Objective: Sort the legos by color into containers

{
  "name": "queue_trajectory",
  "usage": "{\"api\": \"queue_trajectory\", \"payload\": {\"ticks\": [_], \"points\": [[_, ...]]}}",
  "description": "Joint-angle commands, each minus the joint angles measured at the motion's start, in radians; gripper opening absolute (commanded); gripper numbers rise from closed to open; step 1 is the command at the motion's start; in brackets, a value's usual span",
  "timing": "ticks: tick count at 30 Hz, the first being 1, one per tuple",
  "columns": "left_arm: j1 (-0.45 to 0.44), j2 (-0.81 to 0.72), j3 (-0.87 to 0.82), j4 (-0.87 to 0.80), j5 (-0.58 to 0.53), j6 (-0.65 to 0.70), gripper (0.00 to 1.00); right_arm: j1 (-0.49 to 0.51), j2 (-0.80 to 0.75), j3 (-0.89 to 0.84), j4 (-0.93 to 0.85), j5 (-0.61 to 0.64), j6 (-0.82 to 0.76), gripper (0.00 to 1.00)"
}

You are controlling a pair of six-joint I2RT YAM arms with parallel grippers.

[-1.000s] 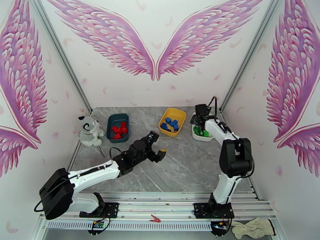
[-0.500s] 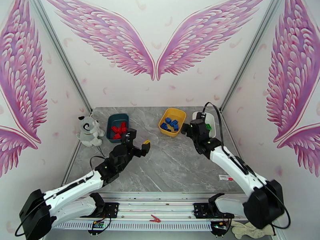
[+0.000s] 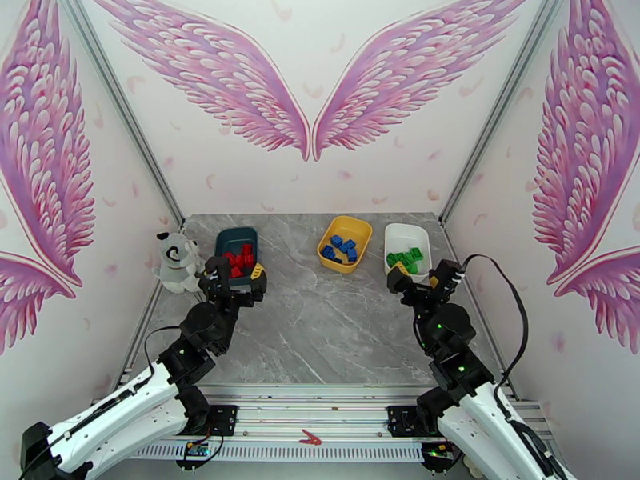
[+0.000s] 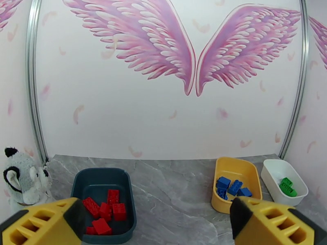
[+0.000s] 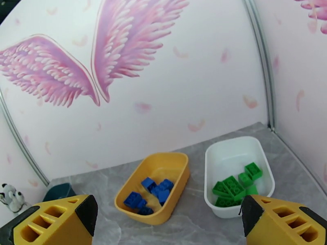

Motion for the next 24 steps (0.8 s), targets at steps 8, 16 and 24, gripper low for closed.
{"api": "queue_trajectory", "payload": {"ticks": [8, 16, 24], "points": [[0.143, 0.095, -0.055, 0.111, -0.126, 0.167, 0.99, -0.065, 0.398, -0.086, 0.288, 0.152, -0.195, 0.99], [0.522, 0.226, -0.239, 0.203, -0.017, -0.031, 0.99, -0.104, 0.749, -0.082, 0.483, 0.202, -0.246, 0.99], [0.577, 0.456, -0.314, 0.528, 0.076, -0.016, 0.99, -0.174, 0.865, -0.194, 0.838, 0.066, -0.304, 0.99]]}}
